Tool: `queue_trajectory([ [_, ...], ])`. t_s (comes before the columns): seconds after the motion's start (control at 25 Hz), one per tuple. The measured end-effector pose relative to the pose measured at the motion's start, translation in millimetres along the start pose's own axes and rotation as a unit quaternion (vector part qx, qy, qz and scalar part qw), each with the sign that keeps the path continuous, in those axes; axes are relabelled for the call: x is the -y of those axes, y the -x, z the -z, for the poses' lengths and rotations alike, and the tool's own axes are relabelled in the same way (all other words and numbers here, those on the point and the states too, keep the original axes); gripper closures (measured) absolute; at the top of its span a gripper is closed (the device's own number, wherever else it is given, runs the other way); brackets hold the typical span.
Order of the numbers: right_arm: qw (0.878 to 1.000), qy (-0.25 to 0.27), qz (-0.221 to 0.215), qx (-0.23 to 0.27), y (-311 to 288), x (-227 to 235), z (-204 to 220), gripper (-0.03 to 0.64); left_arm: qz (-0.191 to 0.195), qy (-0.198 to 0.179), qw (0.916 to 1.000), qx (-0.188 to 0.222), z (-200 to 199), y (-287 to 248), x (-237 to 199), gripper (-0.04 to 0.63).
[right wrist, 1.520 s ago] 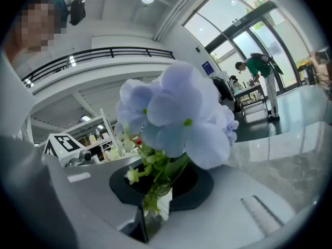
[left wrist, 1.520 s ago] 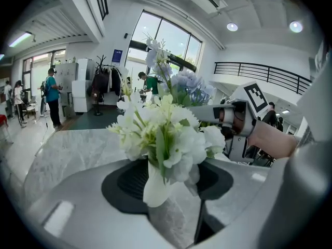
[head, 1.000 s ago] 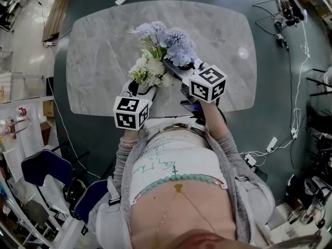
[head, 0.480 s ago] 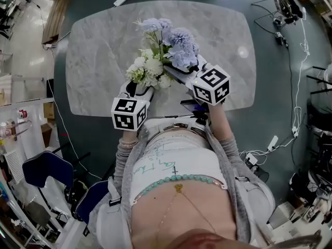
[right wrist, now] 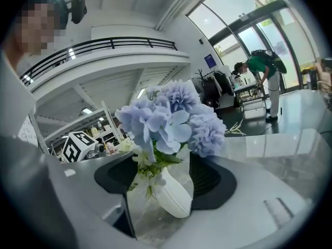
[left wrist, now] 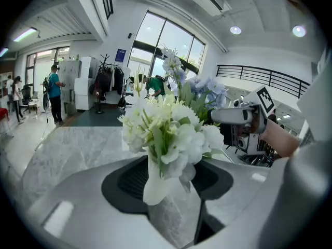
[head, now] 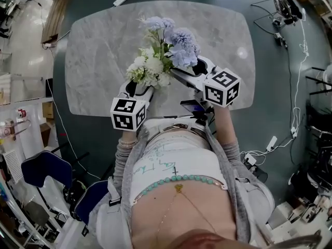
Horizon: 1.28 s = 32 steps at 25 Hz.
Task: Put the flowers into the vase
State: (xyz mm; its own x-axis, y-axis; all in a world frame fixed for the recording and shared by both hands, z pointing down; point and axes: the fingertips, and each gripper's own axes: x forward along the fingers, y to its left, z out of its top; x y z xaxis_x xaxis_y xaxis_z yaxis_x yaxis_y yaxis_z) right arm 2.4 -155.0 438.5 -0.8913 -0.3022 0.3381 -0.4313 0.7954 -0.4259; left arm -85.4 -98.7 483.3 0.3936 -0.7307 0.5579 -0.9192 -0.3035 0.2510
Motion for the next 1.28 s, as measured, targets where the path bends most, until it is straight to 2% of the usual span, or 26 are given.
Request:
queue_trajectory([
  [0.24,0.999,-0.034,0.003,0.025,18.6,5.9,-1.2,0.252,0.003,-0.001,1.0000,-0.003,0.4,0.9,1.3,0.351],
  [0.44,0.998,-0.026,0.035,0.052,36.5,20.0,-16.4,0.238,0.005,-0.001,1.0000,-0.004,-0.7,-1.7,2.5,0.351],
  [0.56,0.996,0.006,0.052,0.075,43.9,22.7,-30.6,0.241,0.007,-0.002,0.9999,-0.007,-0.9,-2.4,3.4,0.351],
  [0.64,0.993,0.042,0.053,0.091,45.4,18.5,-41.0,0.287,0.007,-0.005,0.9999,-0.009,-0.5,-2.9,3.0,0.351],
  [0.72,0.991,0.071,0.049,0.105,45.3,14.4,-49.3,0.385,0.006,-0.009,0.9999,-0.011,-0.1,-4.3,3.3,0.351],
  [0.76,0.990,0.080,0.046,0.108,44.7,13.0,-52.0,0.436,0.006,-0.011,0.9998,-0.013,0.0,-5.4,4.1,0.351],
  [0.92,0.988,0.101,0.041,0.106,40.3,9.3,-54.9,0.551,0.008,-0.013,0.9998,-0.015,0.9,-8.7,8.6,0.351],
  [1.08,0.989,0.103,0.030,0.102,37.1,5.2,-51.9,0.588,0.008,-0.014,0.9998,-0.015,2.5,-8.9,10.5,0.351],
  [1.28,0.990,0.101,0.027,0.093,38.6,6.1,-47.2,0.589,0.012,-0.011,0.9998,-0.013,1.5,-7.9,11.6,0.351],
])
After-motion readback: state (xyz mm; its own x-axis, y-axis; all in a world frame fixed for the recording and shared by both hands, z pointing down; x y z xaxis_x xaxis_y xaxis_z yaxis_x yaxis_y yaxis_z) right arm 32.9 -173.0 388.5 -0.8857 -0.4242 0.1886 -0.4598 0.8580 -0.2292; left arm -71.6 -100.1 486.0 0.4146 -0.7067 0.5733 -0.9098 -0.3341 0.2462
